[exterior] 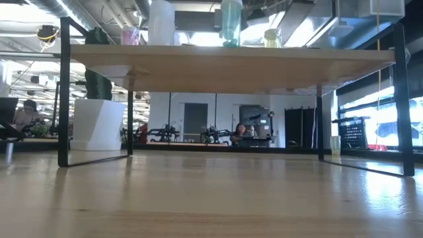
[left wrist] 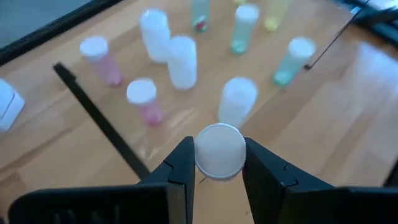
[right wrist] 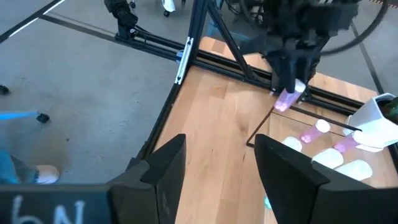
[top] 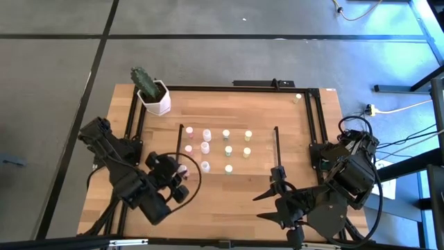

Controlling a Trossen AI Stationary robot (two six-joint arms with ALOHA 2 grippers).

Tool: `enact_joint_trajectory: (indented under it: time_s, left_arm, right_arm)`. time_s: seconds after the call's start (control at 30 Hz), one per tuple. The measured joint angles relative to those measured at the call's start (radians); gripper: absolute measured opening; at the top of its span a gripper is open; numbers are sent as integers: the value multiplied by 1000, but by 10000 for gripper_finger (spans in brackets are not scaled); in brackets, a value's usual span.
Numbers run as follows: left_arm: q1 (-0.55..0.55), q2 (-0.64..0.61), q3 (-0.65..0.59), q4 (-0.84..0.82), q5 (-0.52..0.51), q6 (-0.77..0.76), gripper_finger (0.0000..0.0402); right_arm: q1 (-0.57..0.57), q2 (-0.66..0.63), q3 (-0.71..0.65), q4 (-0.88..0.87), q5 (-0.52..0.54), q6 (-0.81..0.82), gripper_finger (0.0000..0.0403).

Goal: Pick and place medicine bottles onto shelf by color
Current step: Put the pink pill bottle on the shelf aligned with the other pink pill bottles

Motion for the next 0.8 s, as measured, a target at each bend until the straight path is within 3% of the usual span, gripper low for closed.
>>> enact_joint_trajectory:
  time_s: [0.23, 0.8]
  left_arm:
    - [53, 8, -72, 15, 74, 1, 86]
    - [131, 7, -77, 103, 97, 150, 86]
  right_arm:
    - [-6, 0, 0, 0, 52, -2, 192]
    - [-11, 0, 0, 0, 61, -4, 192]
